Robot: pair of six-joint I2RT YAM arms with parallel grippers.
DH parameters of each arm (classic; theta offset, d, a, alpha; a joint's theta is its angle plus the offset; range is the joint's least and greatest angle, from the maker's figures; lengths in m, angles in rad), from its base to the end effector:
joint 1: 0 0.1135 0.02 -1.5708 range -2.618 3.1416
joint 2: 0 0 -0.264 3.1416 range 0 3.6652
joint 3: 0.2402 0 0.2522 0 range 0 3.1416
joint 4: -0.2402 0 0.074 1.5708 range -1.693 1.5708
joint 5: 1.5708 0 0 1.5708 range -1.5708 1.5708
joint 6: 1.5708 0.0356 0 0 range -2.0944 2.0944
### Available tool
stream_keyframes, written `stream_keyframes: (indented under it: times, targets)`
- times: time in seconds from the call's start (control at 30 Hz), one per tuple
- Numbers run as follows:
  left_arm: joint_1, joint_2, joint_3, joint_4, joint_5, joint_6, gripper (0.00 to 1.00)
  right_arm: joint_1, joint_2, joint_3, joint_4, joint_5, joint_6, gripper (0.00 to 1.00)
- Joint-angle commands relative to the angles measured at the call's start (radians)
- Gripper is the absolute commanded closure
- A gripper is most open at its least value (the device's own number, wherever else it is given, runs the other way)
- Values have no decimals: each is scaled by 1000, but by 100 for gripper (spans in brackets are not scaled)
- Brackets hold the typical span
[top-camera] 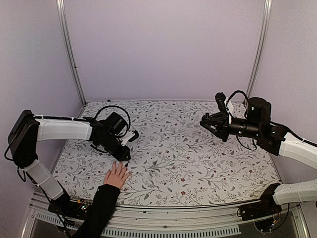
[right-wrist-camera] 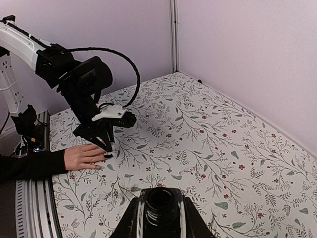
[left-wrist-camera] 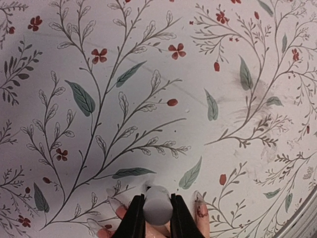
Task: Paint the nails
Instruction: Paint the nail polish on the nail.
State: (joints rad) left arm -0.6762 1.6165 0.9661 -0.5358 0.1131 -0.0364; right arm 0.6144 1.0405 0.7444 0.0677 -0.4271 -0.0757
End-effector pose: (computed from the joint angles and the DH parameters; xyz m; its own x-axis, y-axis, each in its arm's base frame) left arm 0.2349 -0.1936 0.1753 -0.7463 0.5525 -0.3711 0.6281 0.7691 -0.1182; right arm 0.1892 0.1515 0.3031 -0.1199 -0.1688 -0.9783 -0.8659 0.4998 0.0199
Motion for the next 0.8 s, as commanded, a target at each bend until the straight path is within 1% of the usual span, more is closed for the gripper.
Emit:
stream_keyframes:
  times: [0.0, 0.17, 0.47, 0.77]
  targets:
    - [-2, -5, 25, 25, 22, 9, 100, -4, -15, -5, 15, 8, -1, 100]
    - [8, -40, 18, 35, 36, -2, 100, -4, -17, -6, 15, 8, 0, 100]
    - [27, -116, 2, 8, 3, -29, 100, -3, -20, -7, 18, 1, 1, 100]
    - [32, -117, -25, -31, 8, -103, 100, -3, -25, -7, 19, -2, 4, 100]
